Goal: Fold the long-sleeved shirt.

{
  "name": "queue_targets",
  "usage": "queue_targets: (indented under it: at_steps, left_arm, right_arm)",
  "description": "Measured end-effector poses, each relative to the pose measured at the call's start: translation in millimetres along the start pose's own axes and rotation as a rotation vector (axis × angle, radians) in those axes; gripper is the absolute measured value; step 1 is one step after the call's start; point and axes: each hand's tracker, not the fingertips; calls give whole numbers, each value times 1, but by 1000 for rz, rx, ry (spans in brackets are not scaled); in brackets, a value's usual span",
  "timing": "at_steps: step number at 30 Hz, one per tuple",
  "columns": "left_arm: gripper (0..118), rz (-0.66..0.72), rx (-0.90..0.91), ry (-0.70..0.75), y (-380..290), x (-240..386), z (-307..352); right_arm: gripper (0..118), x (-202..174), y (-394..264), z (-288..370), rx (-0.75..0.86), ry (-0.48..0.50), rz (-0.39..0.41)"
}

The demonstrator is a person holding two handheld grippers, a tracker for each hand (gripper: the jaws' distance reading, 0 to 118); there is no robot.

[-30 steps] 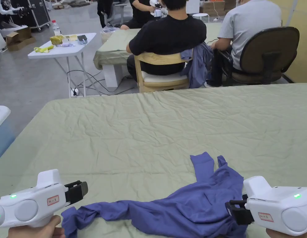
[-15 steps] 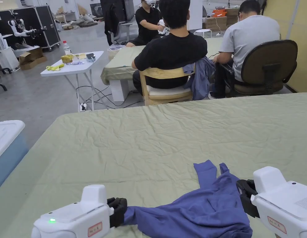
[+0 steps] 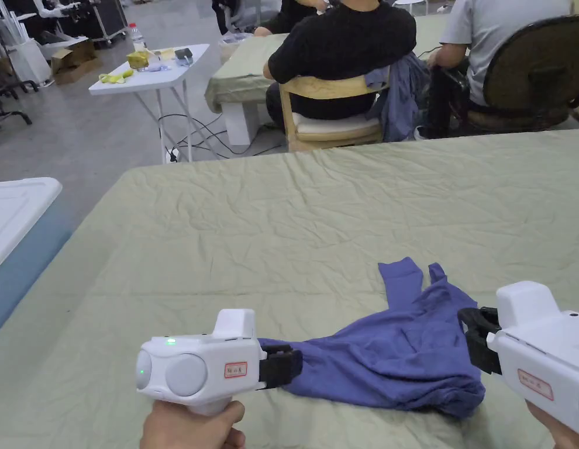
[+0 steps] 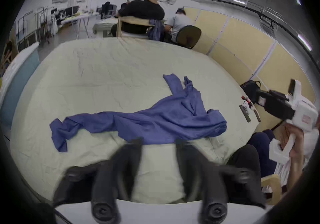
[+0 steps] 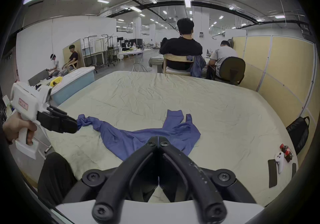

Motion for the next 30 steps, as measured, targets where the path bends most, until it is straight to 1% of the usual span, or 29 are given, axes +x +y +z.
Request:
queue_targets:
  at_steps: [1,3,5,8,12,14,15,17,18,19,20,21,22,24,25,26,27,28,29,30]
  left_arm:
    - [59,49,-16,-7,2,-5,-12]
    - [58,114,-28,-33,3,-17,-36]
    - [59,148,-67,12,3,-29,-65]
    - [58,141,-151,73,1,-41,-108]
    - [58,156,-188,73,4,-47,-150]
    - [56,167,-210,120,3,-52,-169]
    - [52,173,-219,133,2,-55,-177]
    - [46,173,-219,133,2,-55,-177]
    - [45,111,-186,160,-7,-48,-184]
    - [43,111,-186,160,-7,-48,-184]
    - [36,84,-185,165,-8,-46,-184]
    - [23,45,-175,177,-10,-43,-181]
    - [15,30,-161,179,-10,-40,-180]
    - [10,86,-149,158,-8,-39,-179]
    - [10,83,-151,156,-7,-41,-180]
    - [9,85,-143,154,-7,-41,-182]
    - [9,88,-146,153,-8,-42,-184]
    - [9,91,-153,151,-8,-42,-185]
    - [9,90,-152,151,-7,-43,-185]
    - [9,94,-155,148,-8,-45,-186]
  right_arm:
    - [1,2,-2,-4,-10,2,-5]
    - [1,6,-6,-11,-26,7,-17]
    - [1,10,-10,-18,-40,6,-28]
    - [1,19,-16,-29,-63,5,-43]
    - [1,31,-22,-41,-94,-9,-60]
    - [1,37,-25,-47,-109,-14,-71]
    - [1,51,-34,-54,-137,-31,-81]
    - [1,51,-34,-54,-137,-31,-81]
    - [1,52,-35,-55,-139,-32,-83]
    - [1,52,-35,-55,-139,-32,-83]
    - [1,54,-36,-56,-142,-34,-86]
    - [2,56,-37,-57,-145,-34,-89]
    - [2,60,-37,-60,-151,-34,-92]
    - [2,66,-34,-66,-167,-28,-89]
    - [3,70,-30,-71,-167,-23,-80]
    - [11,76,-25,-78,-169,-20,-72]
    - [38,83,-18,-87,-176,-8,-56]
    - [61,91,-8,-100,-199,4,-28]
    - [72,99,1,-114,-227,9,2]
    - [72,106,10,-130,-250,7,38]
